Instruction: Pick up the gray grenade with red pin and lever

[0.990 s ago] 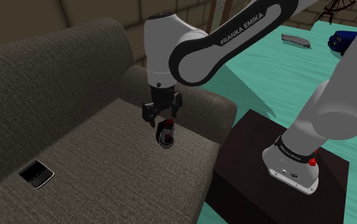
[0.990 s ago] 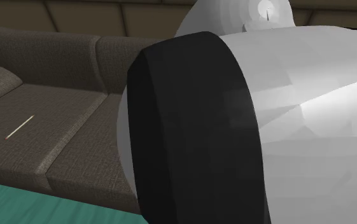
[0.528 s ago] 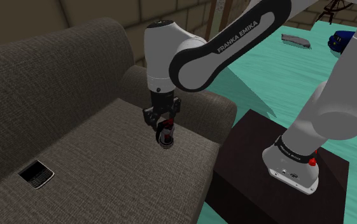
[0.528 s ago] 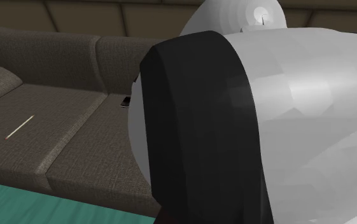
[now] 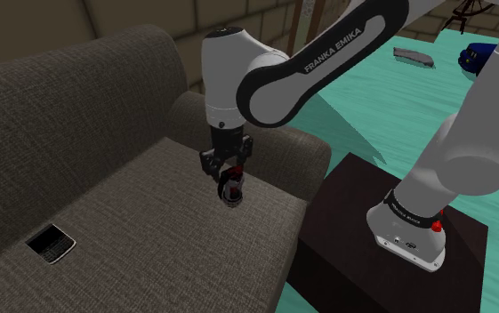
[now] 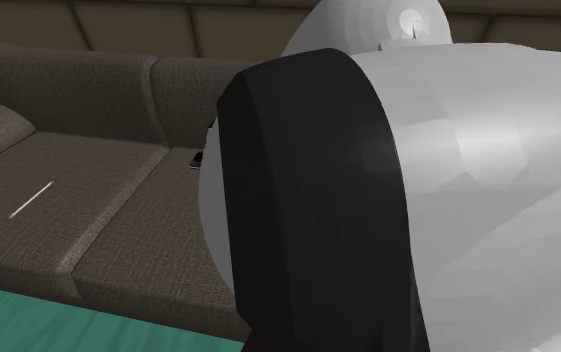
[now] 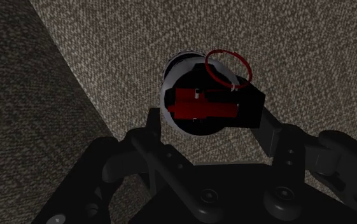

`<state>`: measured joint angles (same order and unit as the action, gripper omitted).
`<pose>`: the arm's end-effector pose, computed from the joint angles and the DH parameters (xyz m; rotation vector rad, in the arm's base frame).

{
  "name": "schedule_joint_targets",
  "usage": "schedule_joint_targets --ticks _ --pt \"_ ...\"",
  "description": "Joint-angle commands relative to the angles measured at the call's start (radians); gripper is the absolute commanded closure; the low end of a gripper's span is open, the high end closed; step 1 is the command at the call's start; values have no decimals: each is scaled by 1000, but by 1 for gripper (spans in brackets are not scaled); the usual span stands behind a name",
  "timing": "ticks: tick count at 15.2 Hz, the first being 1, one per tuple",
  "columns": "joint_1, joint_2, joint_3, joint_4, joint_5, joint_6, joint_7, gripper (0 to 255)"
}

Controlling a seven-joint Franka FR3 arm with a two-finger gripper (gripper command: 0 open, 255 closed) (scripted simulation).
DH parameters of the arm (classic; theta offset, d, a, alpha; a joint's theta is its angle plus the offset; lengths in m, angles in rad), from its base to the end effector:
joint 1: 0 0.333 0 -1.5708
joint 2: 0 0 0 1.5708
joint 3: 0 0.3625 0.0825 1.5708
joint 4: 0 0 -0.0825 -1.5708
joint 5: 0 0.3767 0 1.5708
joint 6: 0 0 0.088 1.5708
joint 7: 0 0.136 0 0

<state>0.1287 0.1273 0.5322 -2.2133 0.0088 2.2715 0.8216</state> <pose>0.4230 0.3259 0.3467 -3.1101 0.2625 0.1345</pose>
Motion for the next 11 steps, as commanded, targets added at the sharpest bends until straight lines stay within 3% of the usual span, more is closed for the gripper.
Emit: schedule_joint_targets --ticks 1,11 --pt "-3 -15 1 6 10 -21 -7 255" --pt "-11 -98 4 63 57 -151 -35 255"
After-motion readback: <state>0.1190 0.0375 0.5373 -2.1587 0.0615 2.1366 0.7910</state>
